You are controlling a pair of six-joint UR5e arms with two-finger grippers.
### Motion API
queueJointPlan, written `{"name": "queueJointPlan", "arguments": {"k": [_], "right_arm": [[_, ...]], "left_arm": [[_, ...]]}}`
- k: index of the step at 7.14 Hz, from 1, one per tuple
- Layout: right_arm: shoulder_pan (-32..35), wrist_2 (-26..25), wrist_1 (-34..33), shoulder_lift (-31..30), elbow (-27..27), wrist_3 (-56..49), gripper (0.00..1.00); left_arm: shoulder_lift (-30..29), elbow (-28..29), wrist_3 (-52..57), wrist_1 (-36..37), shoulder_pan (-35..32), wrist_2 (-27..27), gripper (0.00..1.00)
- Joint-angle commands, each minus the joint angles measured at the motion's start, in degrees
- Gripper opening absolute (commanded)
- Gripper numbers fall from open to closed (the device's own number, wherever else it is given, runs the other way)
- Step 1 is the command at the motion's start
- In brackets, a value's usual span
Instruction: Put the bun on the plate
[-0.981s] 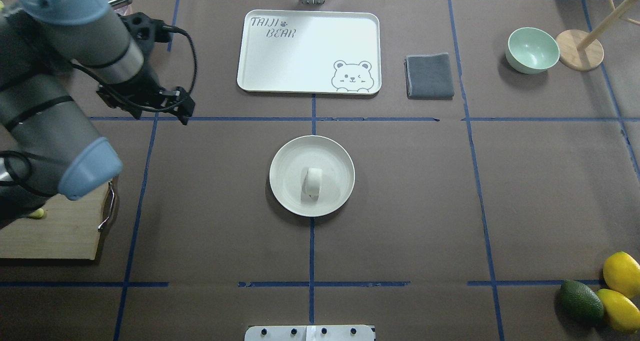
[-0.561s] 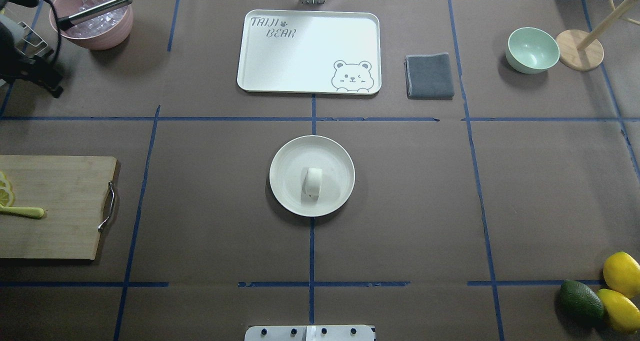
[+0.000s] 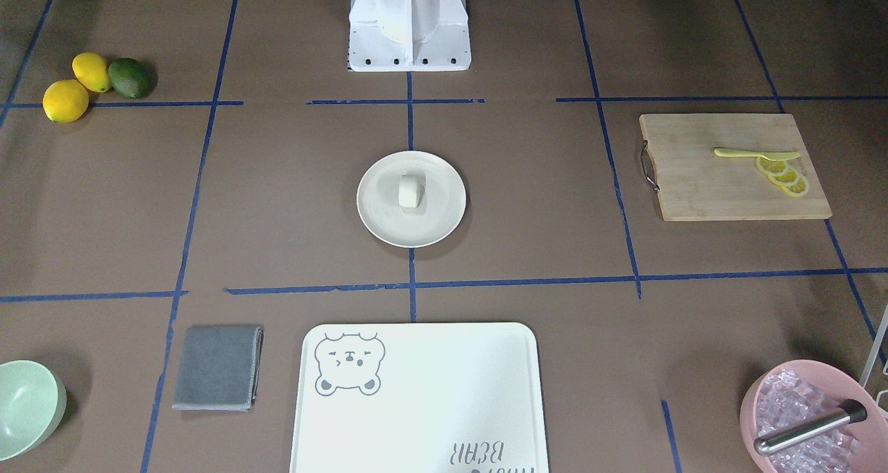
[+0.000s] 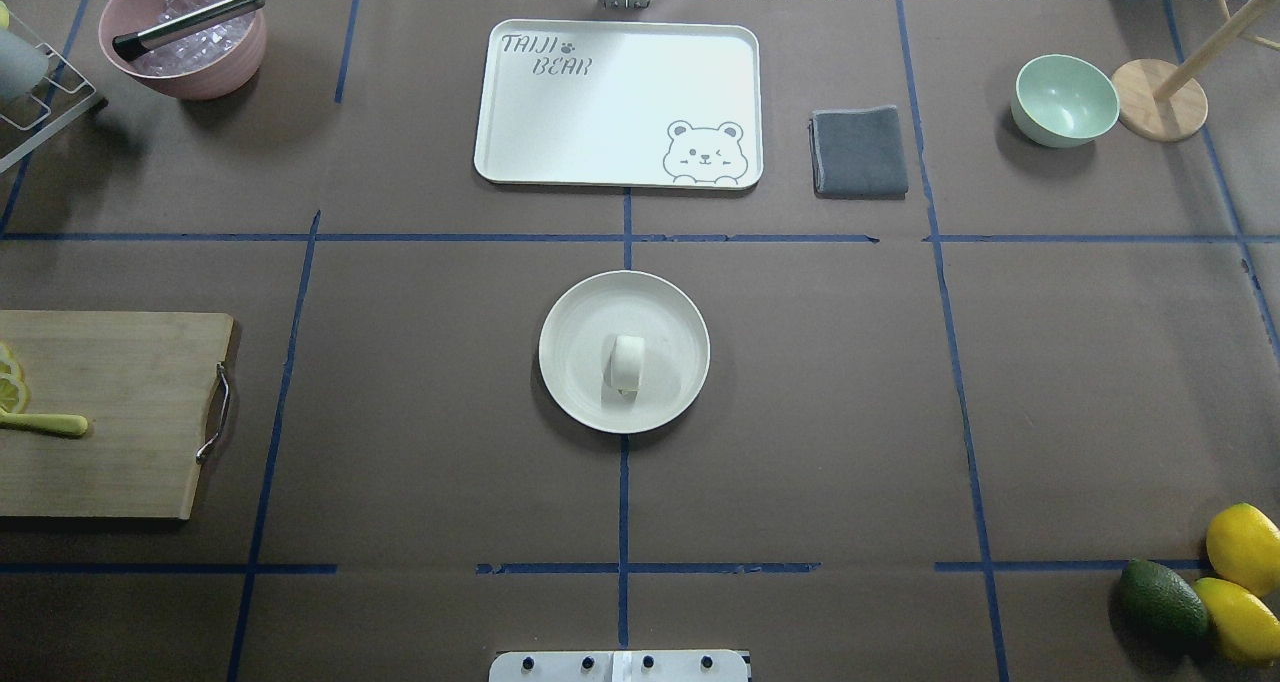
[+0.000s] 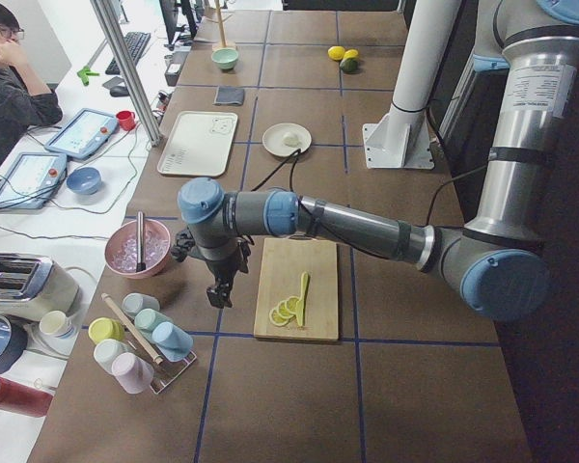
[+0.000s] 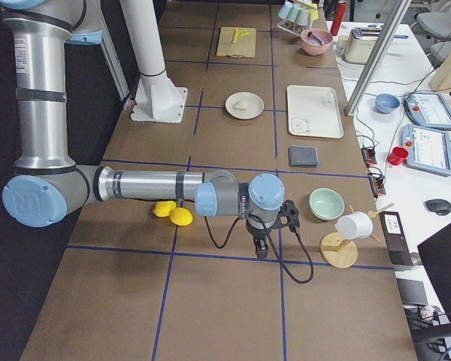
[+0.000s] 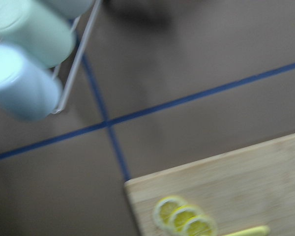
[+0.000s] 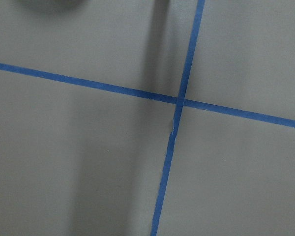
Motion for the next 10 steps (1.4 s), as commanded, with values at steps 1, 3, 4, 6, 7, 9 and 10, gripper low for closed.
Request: {"name": "queueJointPlan", "arguments": {"k": [1, 3, 4, 6, 7, 9, 10], "right_arm": [[0.0, 0.0, 0.06, 0.04, 0.04, 0.0, 1.0], [0.0, -0.08, 0.06, 0.04, 0.21, 0.0, 1.0], [0.0, -0.09, 0.06, -0.05, 0.3, -0.09, 1.0], [0.0, -0.17, 0.06, -0.14, 0.39, -0.17, 1.0], [0.0, -0.17, 0.06, -0.14, 0.39, -0.18, 1.0], [0.0, -0.26, 0.06, -0.14, 0.39, -0.18, 1.0], [0.0, -0.26, 0.06, -0.14, 0.39, -0.18, 1.0]], "left_arm": [[5.5, 2.22, 1.91, -4.24, -2.39, -0.18, 1.0], [5.7, 2.31, -4.2, -4.25, -2.47, -0.18, 1.0], [5.61, 2.57, -7.2, -4.33, -2.39, -0.18, 1.0], [5.44, 2.92, -10.38, -4.33, -2.3, -0.27, 1.0], [5.43, 2.67, -13.52, -5.73, -2.39, -0.27, 1.0], [5.52, 6.86, -15.14, -13.35, -2.3, -0.18, 1.0], [5.52, 7.93, -15.57, -15.56, -2.3, -0.18, 1.0]]}}
